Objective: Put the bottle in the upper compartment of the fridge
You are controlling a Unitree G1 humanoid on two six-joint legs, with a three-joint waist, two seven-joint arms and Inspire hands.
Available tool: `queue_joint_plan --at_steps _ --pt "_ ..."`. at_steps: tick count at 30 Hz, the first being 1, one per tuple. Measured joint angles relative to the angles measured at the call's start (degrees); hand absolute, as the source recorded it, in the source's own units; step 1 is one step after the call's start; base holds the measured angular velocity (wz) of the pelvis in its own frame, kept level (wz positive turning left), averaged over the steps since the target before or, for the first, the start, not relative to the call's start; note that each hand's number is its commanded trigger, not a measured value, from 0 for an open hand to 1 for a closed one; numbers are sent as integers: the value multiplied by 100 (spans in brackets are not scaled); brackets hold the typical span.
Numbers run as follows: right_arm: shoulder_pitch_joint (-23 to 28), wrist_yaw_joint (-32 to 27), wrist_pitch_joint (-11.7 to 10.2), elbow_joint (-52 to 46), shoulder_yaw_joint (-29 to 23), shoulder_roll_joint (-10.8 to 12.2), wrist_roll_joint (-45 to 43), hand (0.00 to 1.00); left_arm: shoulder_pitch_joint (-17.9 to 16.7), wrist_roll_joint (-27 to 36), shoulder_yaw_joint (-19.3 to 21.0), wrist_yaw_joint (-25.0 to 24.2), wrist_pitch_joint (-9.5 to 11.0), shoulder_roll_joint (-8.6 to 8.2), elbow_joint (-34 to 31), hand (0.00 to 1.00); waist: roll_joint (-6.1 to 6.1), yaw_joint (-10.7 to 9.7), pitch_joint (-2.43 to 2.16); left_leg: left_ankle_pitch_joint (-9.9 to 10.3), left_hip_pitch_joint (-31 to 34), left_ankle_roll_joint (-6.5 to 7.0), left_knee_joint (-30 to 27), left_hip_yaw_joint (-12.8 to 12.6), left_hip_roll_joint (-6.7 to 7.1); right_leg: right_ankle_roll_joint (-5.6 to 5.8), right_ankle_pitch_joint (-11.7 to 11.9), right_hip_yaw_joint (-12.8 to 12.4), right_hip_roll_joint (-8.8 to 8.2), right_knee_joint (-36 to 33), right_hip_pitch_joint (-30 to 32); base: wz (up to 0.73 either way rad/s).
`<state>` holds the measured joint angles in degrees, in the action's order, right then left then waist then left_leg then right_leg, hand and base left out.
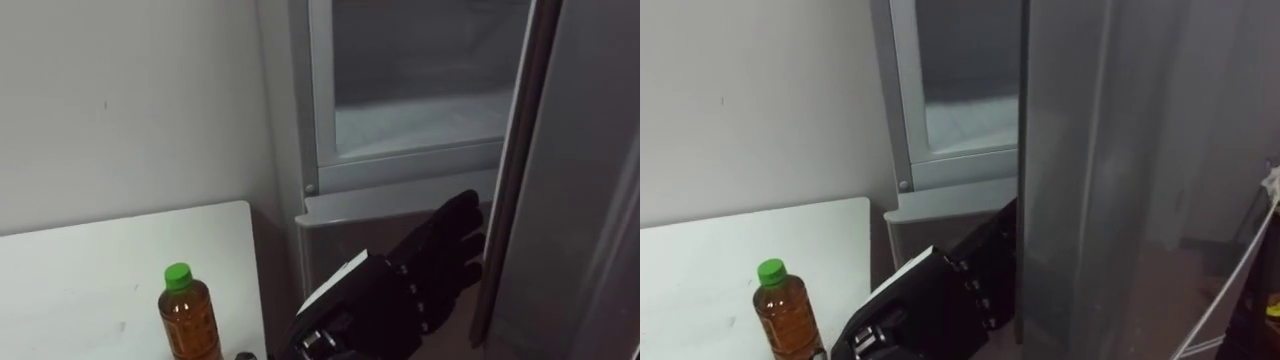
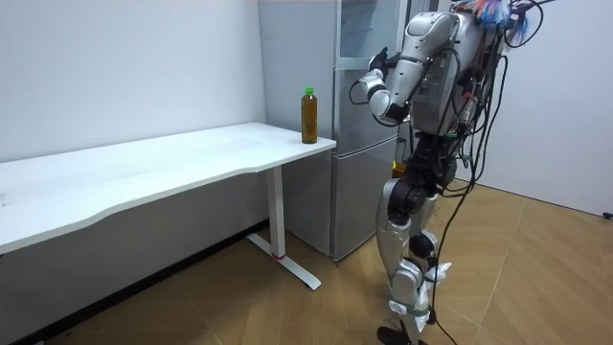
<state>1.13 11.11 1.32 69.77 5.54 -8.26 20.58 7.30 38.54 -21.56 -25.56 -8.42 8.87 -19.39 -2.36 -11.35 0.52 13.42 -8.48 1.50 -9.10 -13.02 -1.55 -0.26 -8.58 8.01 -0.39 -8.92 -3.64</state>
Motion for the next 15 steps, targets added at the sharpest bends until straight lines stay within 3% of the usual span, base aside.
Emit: queue_joint_plan --at_steps 5,15 --pt "32 26 2 -1 -7 -18 192 0 62 2 8 -19 0 -2 -1 0 -30 -16 -14 2 27 1 47 -73 -24 -22 50 -41 42 7 68 -7" --pt "51 79 1 -13 -63 -92 396 0 205 0 9 -156 -1 8 0 0 -155 -141 7 2 -27 0 46 -260 -39 -19 72 -193 60 12 78 -9"
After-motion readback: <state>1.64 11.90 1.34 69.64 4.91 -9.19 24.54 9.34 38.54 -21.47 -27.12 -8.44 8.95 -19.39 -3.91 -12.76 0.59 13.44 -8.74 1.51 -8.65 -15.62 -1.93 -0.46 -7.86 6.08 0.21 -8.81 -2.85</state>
